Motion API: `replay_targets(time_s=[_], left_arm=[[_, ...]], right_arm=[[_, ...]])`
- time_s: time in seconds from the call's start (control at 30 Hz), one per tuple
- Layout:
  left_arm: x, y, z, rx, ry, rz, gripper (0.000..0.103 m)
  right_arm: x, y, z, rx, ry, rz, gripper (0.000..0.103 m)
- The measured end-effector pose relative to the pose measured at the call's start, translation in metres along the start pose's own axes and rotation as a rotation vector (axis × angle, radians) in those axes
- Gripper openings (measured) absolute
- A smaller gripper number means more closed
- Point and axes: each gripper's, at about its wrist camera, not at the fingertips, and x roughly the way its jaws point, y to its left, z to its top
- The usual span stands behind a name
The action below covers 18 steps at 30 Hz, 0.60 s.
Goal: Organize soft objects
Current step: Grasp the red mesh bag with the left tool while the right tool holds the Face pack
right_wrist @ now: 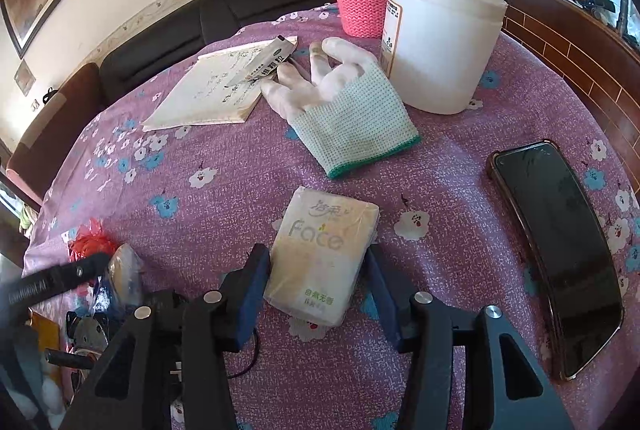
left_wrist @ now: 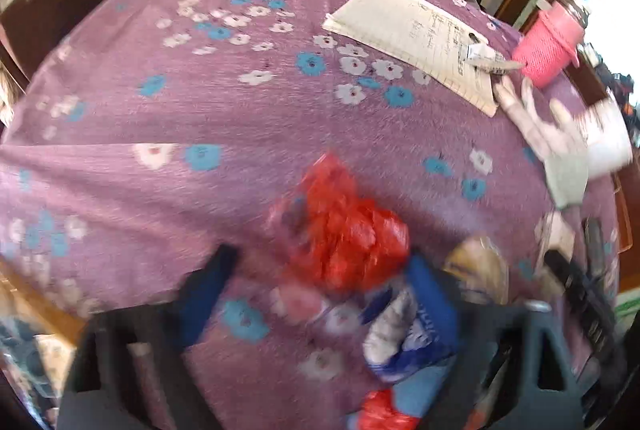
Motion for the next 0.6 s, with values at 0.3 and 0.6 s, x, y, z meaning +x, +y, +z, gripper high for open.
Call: replay_targets(time_s=[0.3,0.6], left_arm=[[-0.059,0.038,-0.030,-0.076,-0.055,-0.160,0.032],[-0.144,0.060,-0.075,-0.091,-0.187,-0.197,0.032]], right_arm=[[-0.004,-0.003,-0.002,0.041,-0.010,0.014,0.047],[-0.018,-0.001,-0.002,0.038,-0.038,0.058,0.036]])
